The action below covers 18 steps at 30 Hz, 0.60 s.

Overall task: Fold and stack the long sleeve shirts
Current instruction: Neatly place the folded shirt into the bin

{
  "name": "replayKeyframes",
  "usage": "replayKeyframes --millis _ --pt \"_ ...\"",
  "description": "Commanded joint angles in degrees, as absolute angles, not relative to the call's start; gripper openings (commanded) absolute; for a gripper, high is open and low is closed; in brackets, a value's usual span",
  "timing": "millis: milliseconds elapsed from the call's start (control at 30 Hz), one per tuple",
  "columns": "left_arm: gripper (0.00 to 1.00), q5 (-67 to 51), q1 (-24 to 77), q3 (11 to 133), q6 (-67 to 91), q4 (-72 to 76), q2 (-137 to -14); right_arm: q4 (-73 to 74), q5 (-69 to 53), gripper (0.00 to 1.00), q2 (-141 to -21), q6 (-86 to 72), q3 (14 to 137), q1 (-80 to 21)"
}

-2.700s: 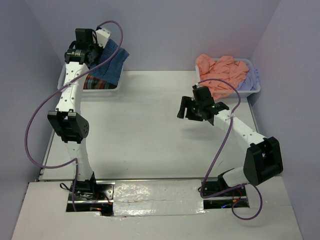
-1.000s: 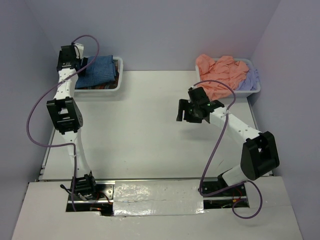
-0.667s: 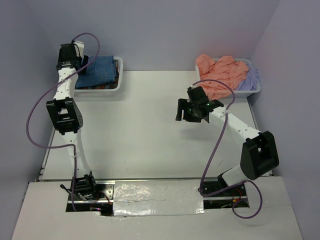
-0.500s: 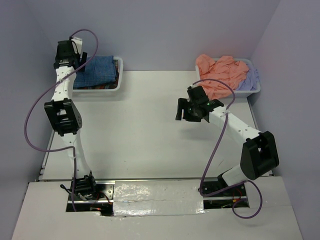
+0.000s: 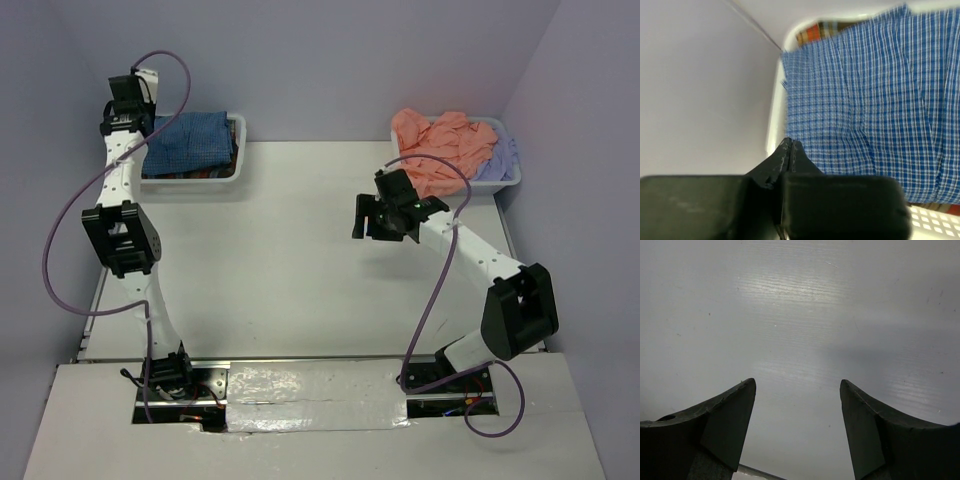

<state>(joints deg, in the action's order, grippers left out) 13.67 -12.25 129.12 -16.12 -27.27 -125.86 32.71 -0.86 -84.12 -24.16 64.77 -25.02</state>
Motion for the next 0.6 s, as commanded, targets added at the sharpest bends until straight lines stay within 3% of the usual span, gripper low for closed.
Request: replayKeyframes --millis 0,200,333,433,500,567 --pt "0.00 13.6 -12.7 128.8 -14.0 -29.7 -127.6 33.9 -0.1 0.75 -82.0 -23.6 68.6 -25.6" --pt "0.06 15.8 -14.3 129.5 -12.7 -30.8 -132.8 34.9 1.9 0.75 -81.5 -24.4 69.7 -25.6" --pt "0.18 16.8 -14.9 129.6 -13.7 -30.3 -134.4 35.4 2.5 0.75 -80.6 -24.5 69.9 -25.5" --pt "0.17 15.7 -15.0 130.2 -12.4 -30.8 -133.7 35.2 3.3 0.76 -79.2 -24.5 69.0 -25.3" --pt "0.25 13.2 -14.9 128.9 -11.5 -29.4 -130.7 35.2 4.0 0.76 -78.2 -24.4 68.6 -25.1" --pt "0.43 10.6 -14.8 128.4 -11.1 -28.5 -128.2 34.9 4.4 0.76 -76.5 -24.2 68.6 -24.5"
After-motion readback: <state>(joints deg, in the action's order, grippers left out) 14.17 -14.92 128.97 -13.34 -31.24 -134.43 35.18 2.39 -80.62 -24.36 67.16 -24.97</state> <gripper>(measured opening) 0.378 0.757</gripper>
